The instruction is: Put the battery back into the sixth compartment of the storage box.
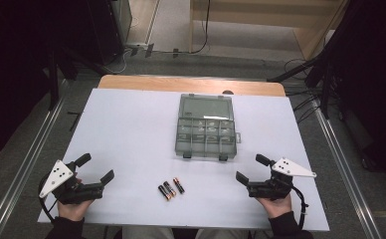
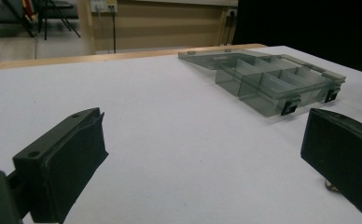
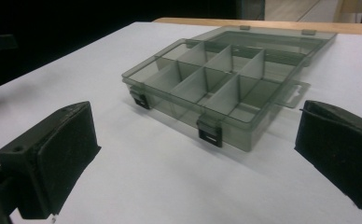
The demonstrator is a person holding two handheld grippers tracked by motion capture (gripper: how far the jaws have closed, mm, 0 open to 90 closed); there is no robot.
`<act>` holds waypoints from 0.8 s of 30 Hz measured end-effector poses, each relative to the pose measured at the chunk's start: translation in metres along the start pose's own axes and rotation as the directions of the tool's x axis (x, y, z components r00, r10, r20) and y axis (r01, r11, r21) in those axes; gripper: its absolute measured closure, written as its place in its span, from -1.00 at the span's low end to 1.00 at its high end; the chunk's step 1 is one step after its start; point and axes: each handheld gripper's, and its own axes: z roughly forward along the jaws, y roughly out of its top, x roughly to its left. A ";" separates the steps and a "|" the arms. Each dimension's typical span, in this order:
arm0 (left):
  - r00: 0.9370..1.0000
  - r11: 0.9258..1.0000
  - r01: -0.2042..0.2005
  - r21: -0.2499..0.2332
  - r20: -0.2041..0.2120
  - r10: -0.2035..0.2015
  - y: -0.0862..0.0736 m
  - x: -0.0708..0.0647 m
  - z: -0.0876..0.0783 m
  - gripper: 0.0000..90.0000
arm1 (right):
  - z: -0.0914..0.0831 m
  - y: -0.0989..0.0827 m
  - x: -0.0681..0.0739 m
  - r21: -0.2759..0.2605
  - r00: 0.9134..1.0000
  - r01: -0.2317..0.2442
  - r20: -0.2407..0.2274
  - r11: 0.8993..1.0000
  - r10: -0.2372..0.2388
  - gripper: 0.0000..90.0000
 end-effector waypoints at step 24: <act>1.000 1.000 0.003 0.001 -0.008 -0.003 0.000 0.000 -0.001 -1.00 | 0.057 0.010 0.054 0.211 0.991 0.110 -0.098 0.971 -0.091 -0.96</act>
